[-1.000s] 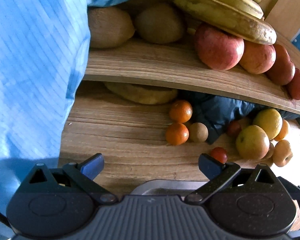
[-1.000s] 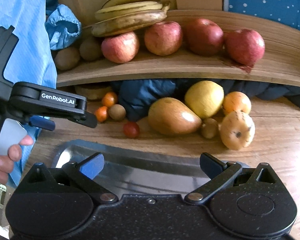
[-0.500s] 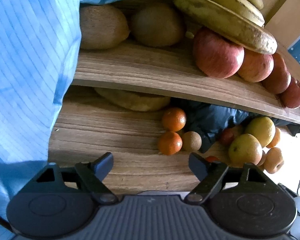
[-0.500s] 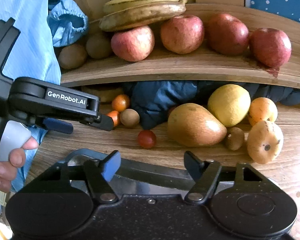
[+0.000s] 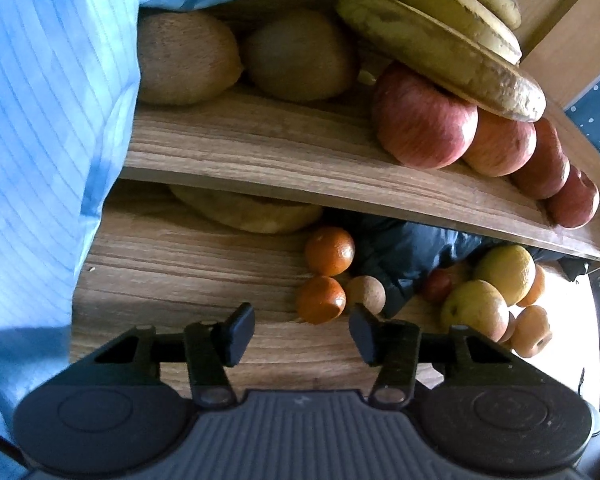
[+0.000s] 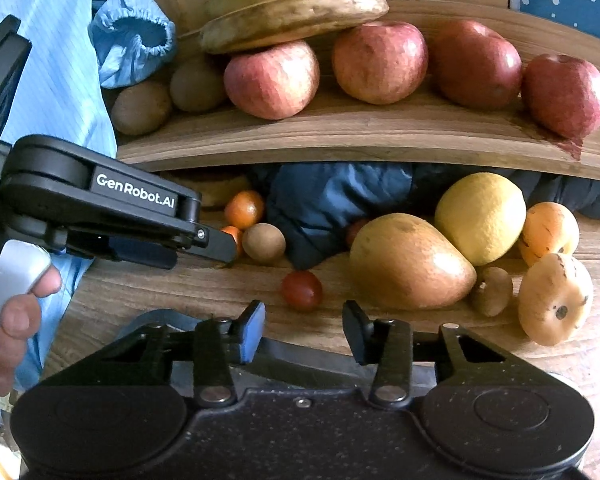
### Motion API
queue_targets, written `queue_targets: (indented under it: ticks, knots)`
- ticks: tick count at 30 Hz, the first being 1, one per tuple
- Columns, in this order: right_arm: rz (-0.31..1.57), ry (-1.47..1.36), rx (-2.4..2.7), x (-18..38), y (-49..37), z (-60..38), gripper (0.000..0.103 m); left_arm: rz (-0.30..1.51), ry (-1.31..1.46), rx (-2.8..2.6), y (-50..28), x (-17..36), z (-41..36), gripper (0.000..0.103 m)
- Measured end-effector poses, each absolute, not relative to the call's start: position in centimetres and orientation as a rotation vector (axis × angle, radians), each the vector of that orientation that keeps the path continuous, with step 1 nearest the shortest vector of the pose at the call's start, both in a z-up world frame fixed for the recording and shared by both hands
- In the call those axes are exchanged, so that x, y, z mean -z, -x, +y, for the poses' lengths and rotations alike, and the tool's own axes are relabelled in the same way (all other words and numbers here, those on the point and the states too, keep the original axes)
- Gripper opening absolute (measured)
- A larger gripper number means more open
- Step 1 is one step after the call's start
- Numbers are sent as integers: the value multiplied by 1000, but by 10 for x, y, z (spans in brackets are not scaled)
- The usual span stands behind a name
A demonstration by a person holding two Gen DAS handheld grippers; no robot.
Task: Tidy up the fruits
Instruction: 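Grasp the red cherry tomato with the right tool while the left tool grasps a mandarin, then carry the cherry tomato in the right tool while the left tool carries the mandarin over the tray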
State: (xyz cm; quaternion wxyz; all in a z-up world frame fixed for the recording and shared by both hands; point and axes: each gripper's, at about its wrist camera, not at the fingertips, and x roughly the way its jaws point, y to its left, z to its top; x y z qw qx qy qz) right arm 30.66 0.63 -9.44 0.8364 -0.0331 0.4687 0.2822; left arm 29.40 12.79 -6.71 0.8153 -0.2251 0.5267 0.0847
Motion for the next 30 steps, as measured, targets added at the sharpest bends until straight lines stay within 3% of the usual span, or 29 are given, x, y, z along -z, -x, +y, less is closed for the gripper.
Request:
queue_targets:
  ticks: [14,19,21,30]
  knots:
    - [964,80,-588,99,-313,19,39,1111,515,-165,-299,70,130,39]
    - [969,84,-584,104,-315,22,31,1103,525,-144,-300,72,130,31]
    - [967,86,-587,105,-315,23,26,1101,522,-144,-300,72,129,30]
    - [967,74,-608,101,-313,16,25,1093,524,-143,-293,70,127,29]
